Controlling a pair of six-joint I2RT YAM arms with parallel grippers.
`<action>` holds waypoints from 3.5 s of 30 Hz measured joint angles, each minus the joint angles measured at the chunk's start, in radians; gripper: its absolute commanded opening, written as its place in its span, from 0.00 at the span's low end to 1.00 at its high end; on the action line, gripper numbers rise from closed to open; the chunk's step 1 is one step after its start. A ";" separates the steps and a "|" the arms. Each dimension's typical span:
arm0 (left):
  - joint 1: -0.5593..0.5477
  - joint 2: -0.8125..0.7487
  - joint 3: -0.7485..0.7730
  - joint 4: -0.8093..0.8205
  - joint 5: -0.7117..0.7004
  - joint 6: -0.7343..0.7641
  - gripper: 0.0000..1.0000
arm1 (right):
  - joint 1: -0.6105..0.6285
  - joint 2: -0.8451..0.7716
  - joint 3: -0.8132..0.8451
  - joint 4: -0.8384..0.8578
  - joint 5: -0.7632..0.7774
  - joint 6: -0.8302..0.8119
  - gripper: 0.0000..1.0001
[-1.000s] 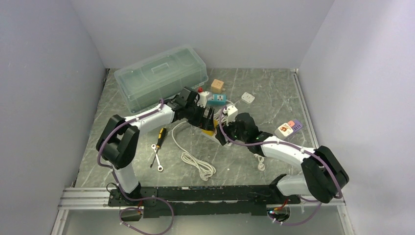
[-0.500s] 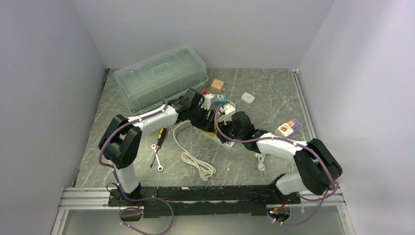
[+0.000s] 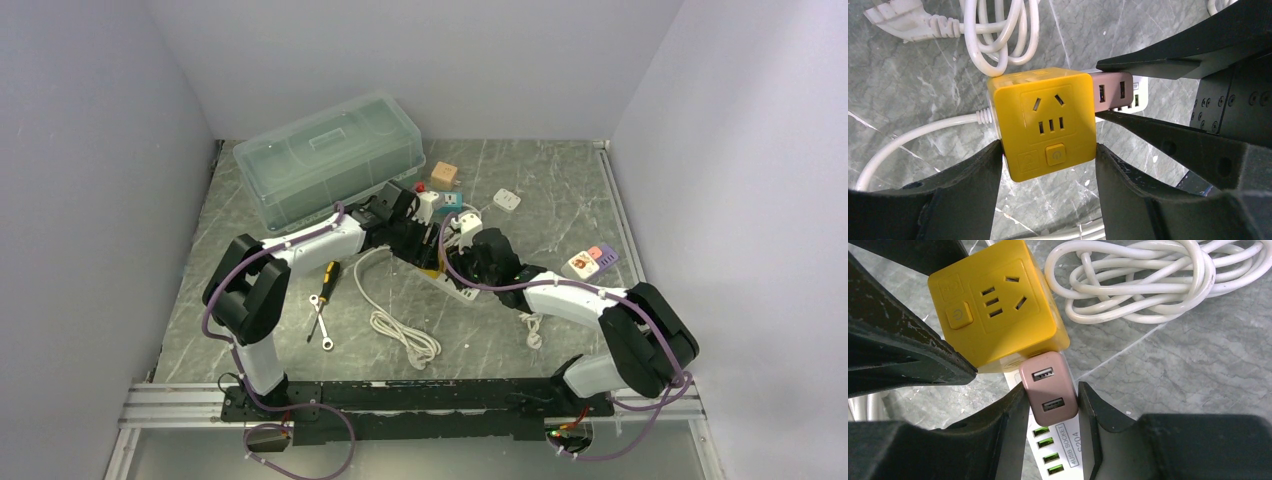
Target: Pull the plug off the socket
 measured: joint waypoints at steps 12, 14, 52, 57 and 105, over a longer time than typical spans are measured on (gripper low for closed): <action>-0.005 0.003 0.013 -0.021 -0.017 0.001 0.46 | 0.109 -0.010 -0.019 0.020 0.162 -0.024 0.06; -0.005 0.003 0.014 -0.024 -0.017 0.006 0.46 | 0.139 -0.010 -0.021 0.020 0.209 -0.031 0.05; -0.009 0.035 0.058 -0.051 0.001 0.040 0.38 | 0.150 -0.023 -0.014 -0.021 0.272 0.040 0.00; -0.010 0.036 0.059 -0.051 0.000 0.041 0.37 | 0.110 -0.028 -0.014 -0.026 0.224 0.049 0.00; -0.039 0.049 0.079 -0.051 -0.045 0.042 0.35 | 0.097 -0.097 0.016 -0.116 0.214 0.036 0.00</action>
